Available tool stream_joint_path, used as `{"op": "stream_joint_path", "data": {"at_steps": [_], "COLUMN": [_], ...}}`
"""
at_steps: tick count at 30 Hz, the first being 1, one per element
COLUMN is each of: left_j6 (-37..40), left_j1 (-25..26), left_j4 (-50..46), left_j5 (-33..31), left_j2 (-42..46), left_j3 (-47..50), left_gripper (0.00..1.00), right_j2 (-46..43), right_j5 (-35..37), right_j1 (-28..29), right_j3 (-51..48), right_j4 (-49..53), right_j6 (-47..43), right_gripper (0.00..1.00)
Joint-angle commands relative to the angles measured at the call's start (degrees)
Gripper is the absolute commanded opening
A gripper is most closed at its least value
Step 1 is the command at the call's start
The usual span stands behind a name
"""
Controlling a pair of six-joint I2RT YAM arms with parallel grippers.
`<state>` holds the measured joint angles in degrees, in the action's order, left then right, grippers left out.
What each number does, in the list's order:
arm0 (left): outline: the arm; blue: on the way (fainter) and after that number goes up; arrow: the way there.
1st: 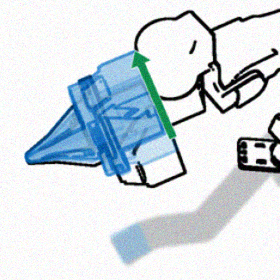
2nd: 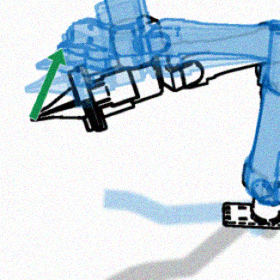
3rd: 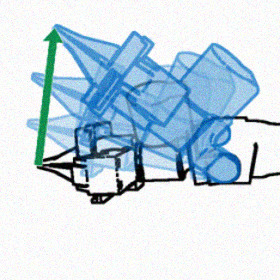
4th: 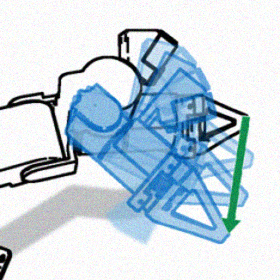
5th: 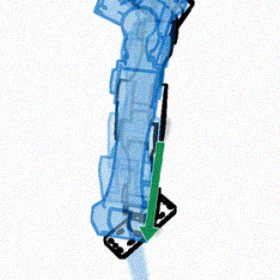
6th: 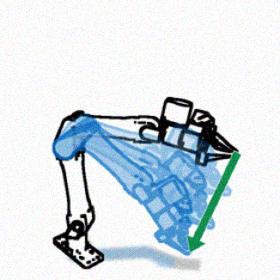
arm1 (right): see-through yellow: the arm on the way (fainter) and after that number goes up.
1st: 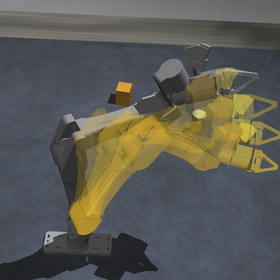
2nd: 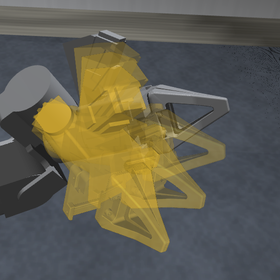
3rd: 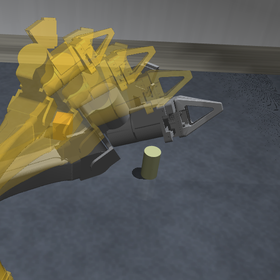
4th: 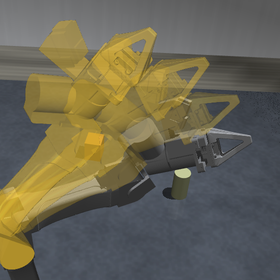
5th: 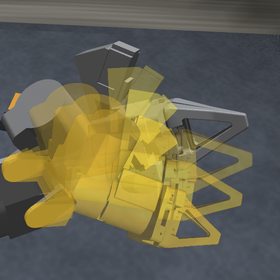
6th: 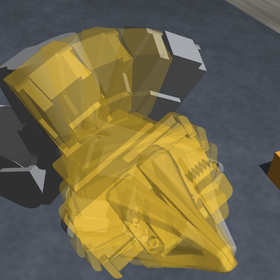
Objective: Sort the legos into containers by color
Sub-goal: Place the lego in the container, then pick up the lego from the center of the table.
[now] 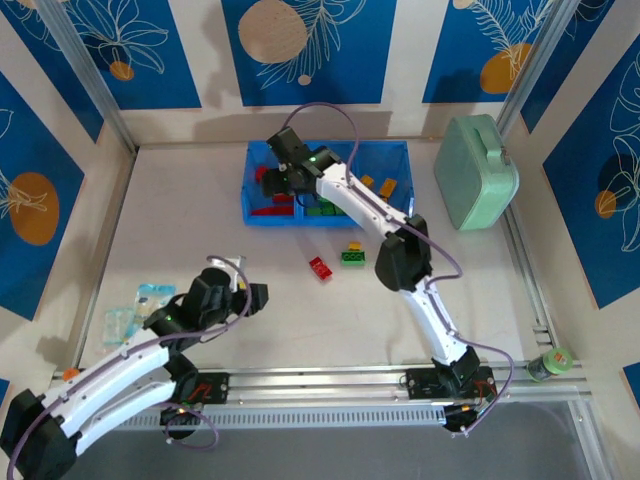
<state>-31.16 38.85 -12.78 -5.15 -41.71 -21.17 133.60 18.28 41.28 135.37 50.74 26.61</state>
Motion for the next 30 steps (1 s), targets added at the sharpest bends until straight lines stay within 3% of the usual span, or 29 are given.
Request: {"op": "stream_joint_path", "data": {"at_steps": [1, 10, 18, 24, 30], "left_j6": [2.06, 2.30, 2.57, 4.07, 4.45], "left_j1": [-0.09, 1.54, 3.21, 4.35, 7.49], "left_j4": [5.28, 15.49, 14.35, 7.85, 3.15], "left_j5": [3.99, 10.59, 13.74, 10.34, 6.64], "left_j2": [-5.18, -28.97, -49.67, -57.63, -63.26], "left_j3": [-2.73, -12.88, -26.63, -34.80, -40.60], "left_gripper": [0.69, 0.74, 0.74, 0.75, 0.74], "right_j2": [-14.20, -38.37, -51.63, -57.52, -59.76], "right_j5": [1.97, 5.04, 4.94, 4.68, 4.25], "right_j1": [0.30, -4.01, -7.26, -7.53, -8.01], "right_j3": [-12.10, -45.26, -68.66, -78.93, -82.59], "right_j4": [-6.47, -14.12, -16.40, -17.86, -19.19], "right_j6": [0.97, 5.42, 11.36, 14.53, 15.49], "right_gripper": [0.73, 0.77, 0.80, 0.80, 0.80]}}
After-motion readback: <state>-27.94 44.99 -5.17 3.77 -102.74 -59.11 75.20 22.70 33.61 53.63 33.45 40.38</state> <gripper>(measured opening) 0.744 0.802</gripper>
